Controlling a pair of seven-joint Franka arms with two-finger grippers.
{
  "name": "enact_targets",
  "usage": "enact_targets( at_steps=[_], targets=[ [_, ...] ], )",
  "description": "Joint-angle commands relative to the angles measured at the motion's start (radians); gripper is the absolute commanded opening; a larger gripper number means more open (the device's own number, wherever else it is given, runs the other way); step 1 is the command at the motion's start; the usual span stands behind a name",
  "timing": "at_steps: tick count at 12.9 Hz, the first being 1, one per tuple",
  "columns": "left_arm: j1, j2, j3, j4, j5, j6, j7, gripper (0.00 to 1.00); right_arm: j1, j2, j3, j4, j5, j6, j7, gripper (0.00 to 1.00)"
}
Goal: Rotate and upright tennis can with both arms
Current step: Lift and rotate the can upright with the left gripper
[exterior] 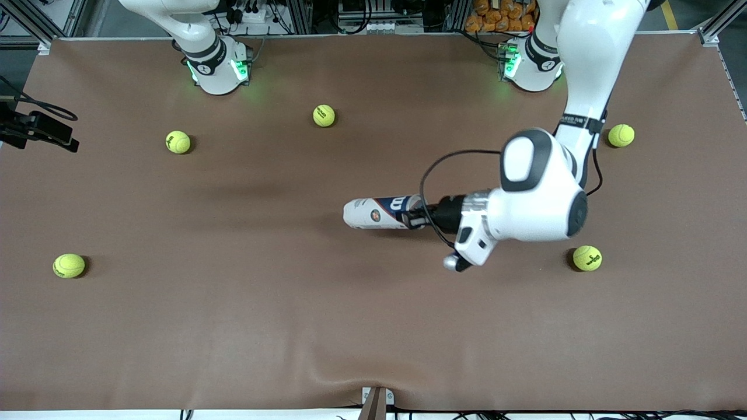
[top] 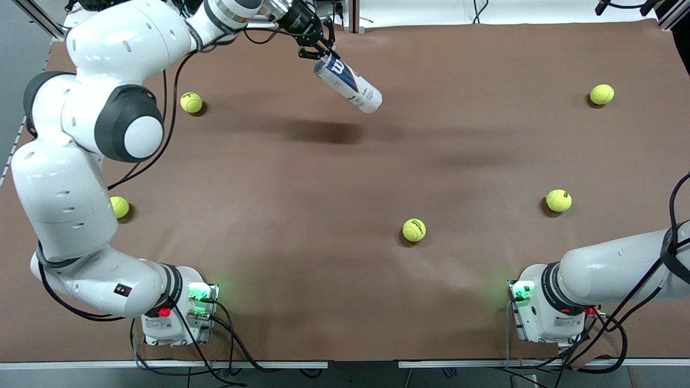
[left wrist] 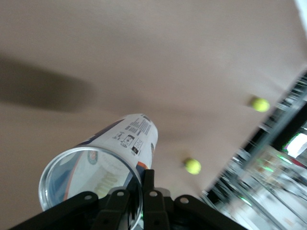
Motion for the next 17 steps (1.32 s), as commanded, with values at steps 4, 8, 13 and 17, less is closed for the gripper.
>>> enact_targets(
  at_steps=[4, 8, 13, 17],
  targets=[
    [-0.179, 0.015, 0.018, 0.114, 0.387, 0.011, -0.31, 0.0, 0.002, -0.003, -0.002, 0.012, -0.014, -0.016, 0.013, 1.0],
    [-0.4, 0.082, 0.154, 0.16, 0.572, 0.005, -0.391, 0.0, 0.008, -0.002, -0.001, 0.012, -0.014, -0.014, 0.019, 1.0],
    [-0.566, 0.135, 0.294, 0.16, 0.592, -0.011, -0.387, 0.0, 0.014, 0.001, 0.001, 0.011, -0.013, -0.014, 0.021, 1.0],
    [-0.572, 0.145, 0.288, 0.158, 0.595, 0.011, -0.37, 0.42, 0.011, 0.0, 0.001, 0.012, -0.013, -0.013, 0.021, 1.0]
  ],
)
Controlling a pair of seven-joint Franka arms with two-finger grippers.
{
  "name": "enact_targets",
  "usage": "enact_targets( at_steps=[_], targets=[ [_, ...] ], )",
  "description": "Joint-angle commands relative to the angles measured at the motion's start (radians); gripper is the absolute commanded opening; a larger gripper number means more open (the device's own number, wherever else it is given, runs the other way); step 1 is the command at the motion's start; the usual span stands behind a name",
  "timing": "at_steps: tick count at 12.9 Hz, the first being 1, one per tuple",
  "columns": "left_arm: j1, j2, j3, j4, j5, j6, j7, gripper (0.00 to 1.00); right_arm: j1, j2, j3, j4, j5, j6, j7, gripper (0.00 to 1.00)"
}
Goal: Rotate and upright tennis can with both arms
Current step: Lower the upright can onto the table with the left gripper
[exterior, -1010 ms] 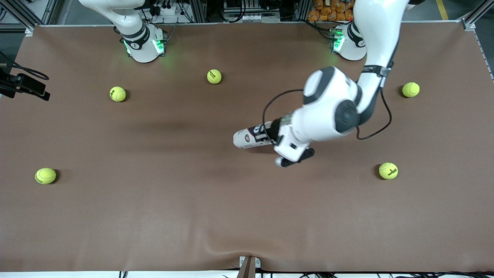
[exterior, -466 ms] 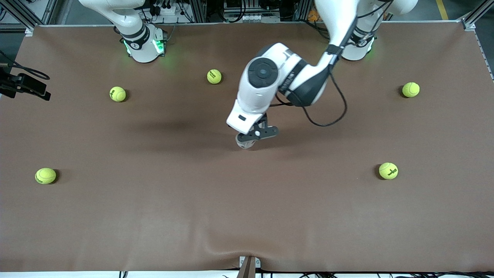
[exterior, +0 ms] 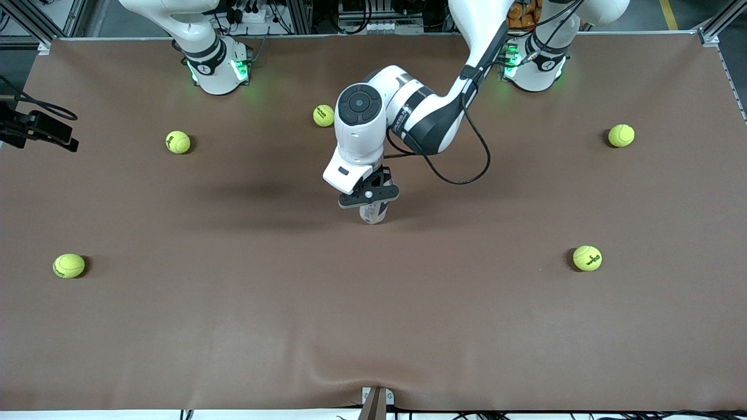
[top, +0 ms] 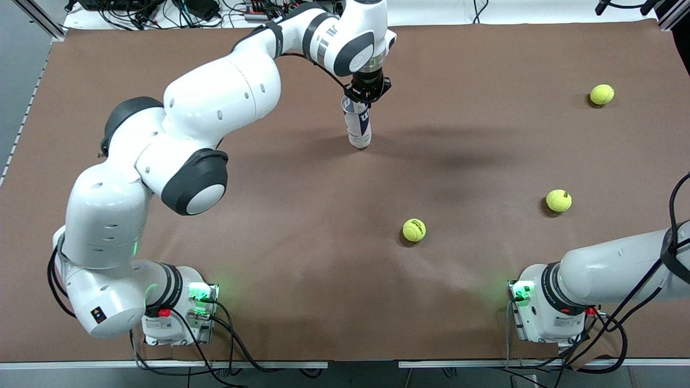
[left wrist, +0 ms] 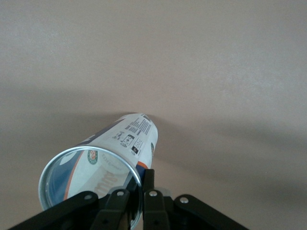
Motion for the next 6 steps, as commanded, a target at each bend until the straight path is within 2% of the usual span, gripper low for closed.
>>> enact_targets(
  at_steps=[1, 4, 6],
  targets=[
    [-0.011, 0.013, 0.014, 0.03, 0.025, -0.001, 0.011, 0.99, 0.004, 0.0, 0.001, 0.011, -0.011, -0.01, 0.02, 1.0],
    [-0.009, -0.05, 0.02, 0.028, 0.025, -0.021, 0.01, 1.0, 0.006, 0.002, 0.001, 0.011, -0.011, -0.01, 0.02, 1.0],
    [0.002, -0.131, 0.025, 0.027, 0.027, -0.082, 0.011, 1.0, 0.006, 0.002, 0.001, 0.01, -0.009, -0.01, 0.02, 1.0]
  ],
)
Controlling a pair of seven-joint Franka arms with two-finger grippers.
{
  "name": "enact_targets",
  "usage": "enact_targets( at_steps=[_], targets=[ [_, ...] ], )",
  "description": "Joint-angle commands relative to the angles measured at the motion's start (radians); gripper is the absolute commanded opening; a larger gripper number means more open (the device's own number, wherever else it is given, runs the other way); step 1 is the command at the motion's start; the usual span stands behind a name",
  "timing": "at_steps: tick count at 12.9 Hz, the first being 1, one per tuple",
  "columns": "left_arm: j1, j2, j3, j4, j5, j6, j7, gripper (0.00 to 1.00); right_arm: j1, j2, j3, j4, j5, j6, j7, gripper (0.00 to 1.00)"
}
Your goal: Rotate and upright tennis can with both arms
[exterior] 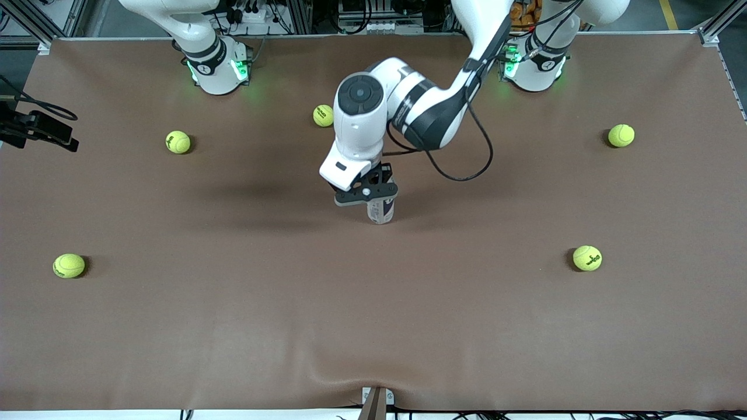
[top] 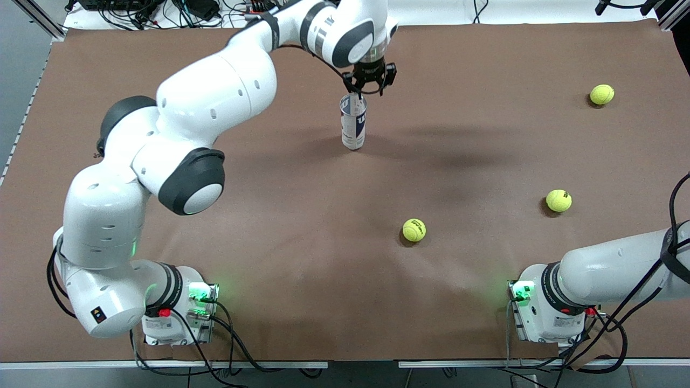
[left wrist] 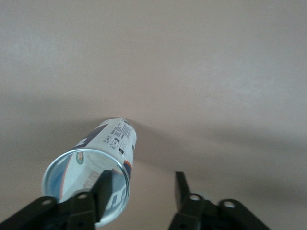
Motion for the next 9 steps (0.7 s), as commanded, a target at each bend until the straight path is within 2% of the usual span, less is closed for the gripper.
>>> enact_targets(
  at_steps=[1, 5, 7, 9],
  targets=[
    [0.01, -0.144, 0.041, -0.015, 0.025, -0.107, 0.007, 1.0, 0.007, 0.002, 0.001, 0.01, -0.009, -0.008, 0.02, 1.0],
    [0.076, -0.342, 0.158, -0.035, 0.026, -0.272, 0.039, 1.0, 0.009, 0.002, 0.001, 0.01, -0.009, -0.008, 0.02, 1.0],
    [0.187, -0.412, 0.164, -0.039, 0.058, -0.379, 0.099, 1.0, 0.009, 0.002, 0.001, 0.01, -0.007, -0.008, 0.02, 1.0],
    [0.295, -0.462, 0.164, -0.053, 0.086, -0.424, 0.264, 1.0, 0.009, 0.002, 0.001, 0.01, -0.006, -0.008, 0.02, 1.0]
  ],
)
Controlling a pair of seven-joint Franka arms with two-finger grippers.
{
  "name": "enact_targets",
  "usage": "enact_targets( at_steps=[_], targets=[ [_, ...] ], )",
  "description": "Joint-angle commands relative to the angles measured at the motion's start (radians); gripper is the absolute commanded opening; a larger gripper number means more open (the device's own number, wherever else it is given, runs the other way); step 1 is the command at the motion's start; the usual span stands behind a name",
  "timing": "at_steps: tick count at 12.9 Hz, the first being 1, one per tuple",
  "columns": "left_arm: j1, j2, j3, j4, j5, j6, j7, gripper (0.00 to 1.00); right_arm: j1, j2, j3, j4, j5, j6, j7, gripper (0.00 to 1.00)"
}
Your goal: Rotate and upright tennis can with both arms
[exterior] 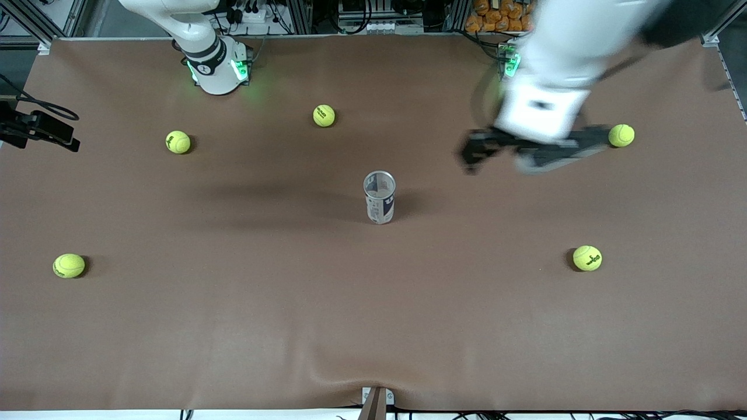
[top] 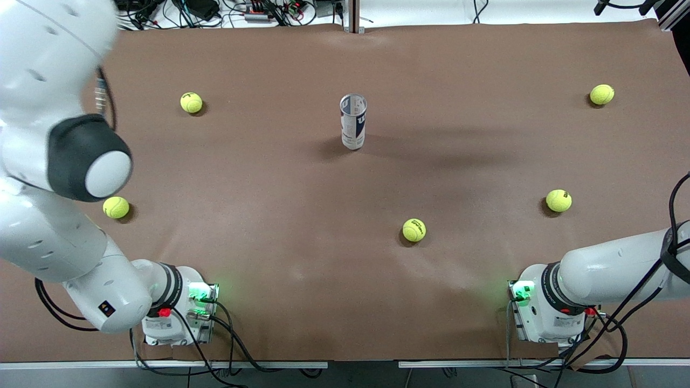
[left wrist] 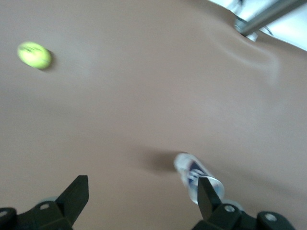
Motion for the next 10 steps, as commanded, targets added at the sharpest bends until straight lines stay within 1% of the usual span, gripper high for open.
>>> enact_targets(
  at_steps=[1, 2, 5, 6, 7, 8, 10],
  targets=[
    [0.131, -0.076, -0.016, -0.061, 0.035, -0.041, 0.159, 1.0, 0.004, 0.001, -0.001, 0.01, 0.0, -0.007, 0.021, 1.0],
    [0.175, -0.099, -0.016, -0.082, 0.037, -0.06, 0.2, 1.0, 0.001, 0.001, -0.001, 0.01, 0.005, -0.004, 0.021, 1.0],
    [0.297, -0.165, -0.023, -0.174, 0.043, -0.062, 0.276, 1.0, 0.004, 0.003, -0.001, 0.01, 0.022, 0.004, 0.02, 1.0],
    [0.334, -0.193, -0.028, -0.213, 0.046, -0.057, 0.341, 1.0, 0.004, 0.003, -0.001, 0.01, 0.022, 0.004, 0.02, 1.0],
    [0.381, -0.207, -0.048, -0.246, 0.064, -0.054, 0.394, 1.0, 0.004, 0.003, -0.001, 0.01, 0.022, 0.004, 0.02, 1.0],
    [0.456, -0.217, -0.121, -0.257, 0.09, -0.054, 0.409, 1.0, 0.004, 0.003, -0.001, 0.01, 0.022, 0.004, 0.02, 1.0],
    [0.673, -0.218, -0.361, -0.268, 0.139, -0.054, 0.409, 1.0, 0.006, 0.003, -0.001, 0.01, 0.02, 0.004, 0.02, 1.0]
  ],
)
